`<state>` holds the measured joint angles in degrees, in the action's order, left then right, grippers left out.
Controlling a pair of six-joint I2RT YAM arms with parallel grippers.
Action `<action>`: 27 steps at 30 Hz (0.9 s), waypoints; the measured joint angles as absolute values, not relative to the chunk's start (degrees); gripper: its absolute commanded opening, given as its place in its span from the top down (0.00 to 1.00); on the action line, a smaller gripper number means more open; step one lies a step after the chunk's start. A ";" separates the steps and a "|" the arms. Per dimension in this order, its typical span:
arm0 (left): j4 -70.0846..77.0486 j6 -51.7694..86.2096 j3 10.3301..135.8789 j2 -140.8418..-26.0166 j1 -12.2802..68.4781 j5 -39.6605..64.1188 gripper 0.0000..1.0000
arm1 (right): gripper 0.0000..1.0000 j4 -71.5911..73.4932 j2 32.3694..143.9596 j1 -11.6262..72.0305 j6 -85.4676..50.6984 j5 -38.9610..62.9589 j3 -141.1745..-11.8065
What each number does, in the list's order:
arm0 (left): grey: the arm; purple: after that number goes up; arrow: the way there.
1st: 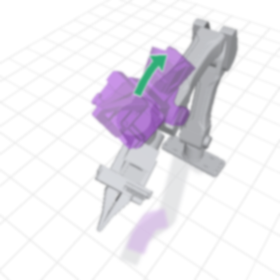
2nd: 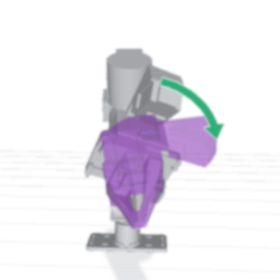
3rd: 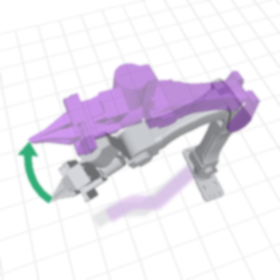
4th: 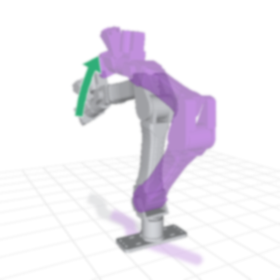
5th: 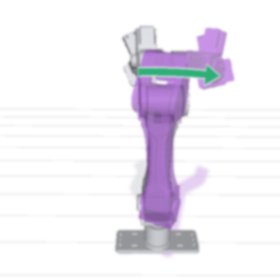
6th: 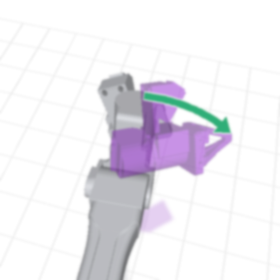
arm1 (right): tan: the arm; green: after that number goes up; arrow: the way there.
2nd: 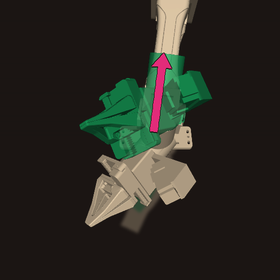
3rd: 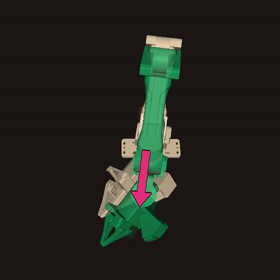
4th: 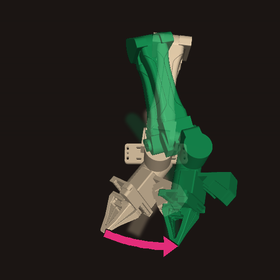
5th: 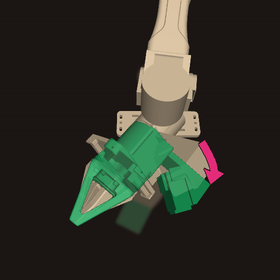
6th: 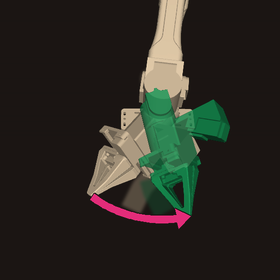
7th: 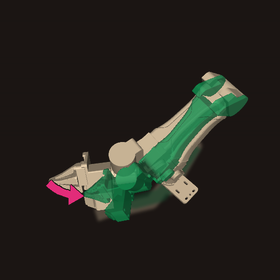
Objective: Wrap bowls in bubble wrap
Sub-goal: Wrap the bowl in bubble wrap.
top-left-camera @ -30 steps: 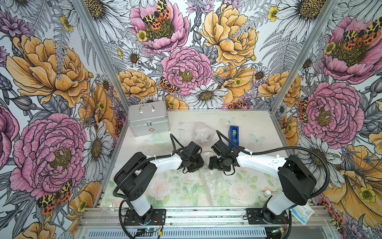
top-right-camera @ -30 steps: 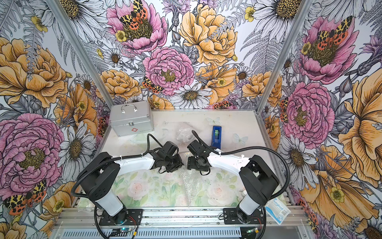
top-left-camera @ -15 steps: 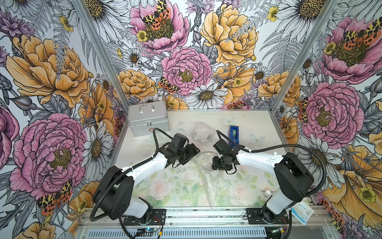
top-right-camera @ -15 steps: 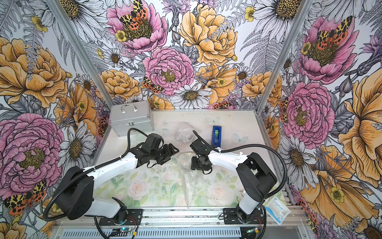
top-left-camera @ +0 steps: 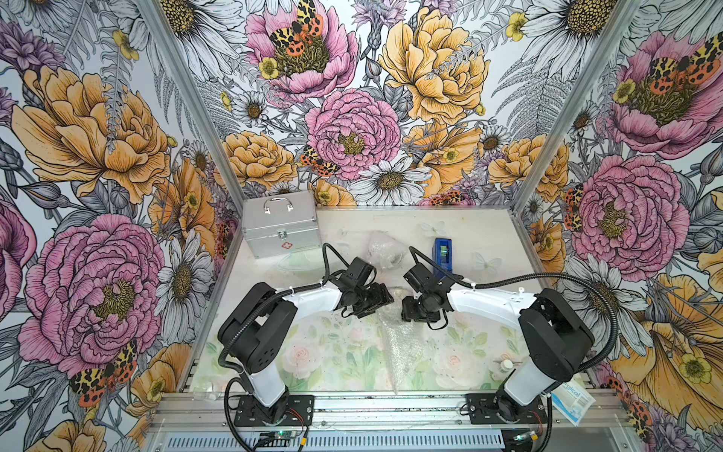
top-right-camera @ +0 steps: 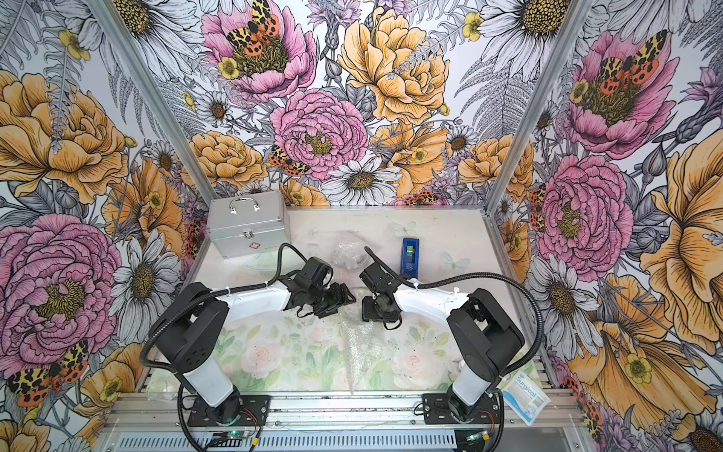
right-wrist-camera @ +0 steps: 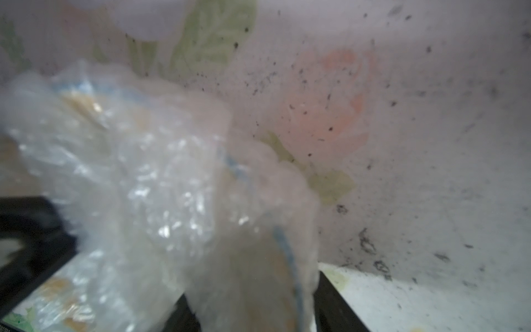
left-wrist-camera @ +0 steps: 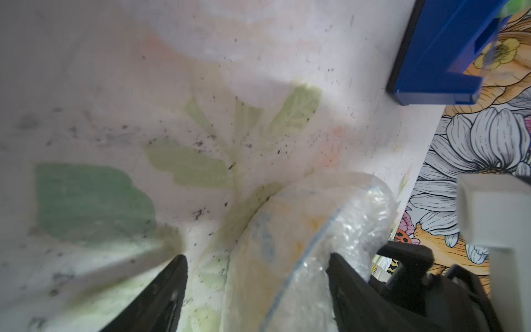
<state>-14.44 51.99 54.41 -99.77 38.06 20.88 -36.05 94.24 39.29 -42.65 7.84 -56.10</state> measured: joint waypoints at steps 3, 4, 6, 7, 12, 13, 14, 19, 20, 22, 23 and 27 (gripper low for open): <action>-12.93 51.99 54.94 -101.45 38.15 22.02 0.34 | 0.41 -36.23 94.24 39.29 -42.37 7.84 -56.12; -12.56 51.90 55.07 -101.82 38.22 22.33 0.39 | 0.41 -36.25 94.24 39.29 -42.35 7.81 -56.14; -11.86 52.07 55.11 -102.45 38.24 22.65 0.47 | 0.41 -36.36 94.24 39.29 -42.30 7.79 -56.16; -11.55 52.10 55.11 -102.67 38.24 22.90 0.53 | 0.40 -36.45 94.21 39.29 -42.33 7.77 -56.16; -10.63 52.14 55.42 -103.33 38.13 23.68 0.70 | 0.35 -36.80 93.38 38.92 -42.28 7.18 -56.16; -10.66 52.14 55.42 -103.53 38.04 23.75 0.70 | 0.35 -36.91 92.90 38.89 -42.30 7.11 -56.16; -10.70 52.07 55.42 -103.53 37.93 23.73 0.71 | 0.35 -36.97 92.42 38.89 -42.28 7.11 -56.16; -12.34 52.97 55.05 -102.41 37.58 23.51 0.75 | 0.36 -37.04 92.27 38.63 -41.06 7.40 -56.23; -12.53 53.54 54.57 -101.89 37.58 23.44 0.76 | 0.36 -37.08 92.64 38.59 -40.73 7.44 -56.47; -12.58 54.85 52.80 -100.36 37.58 23.38 0.62 | 0.39 -37.17 93.91 38.52 -39.75 7.84 -57.34; -12.51 55.40 51.94 -99.63 37.58 23.40 0.53 | 0.41 -37.17 94.61 38.54 -39.22 8.12 -57.89; -12.60 57.23 49.17 -96.82 36.93 23.75 0.26 | 0.43 -37.21 96.51 38.54 -37.45 9.06 -59.31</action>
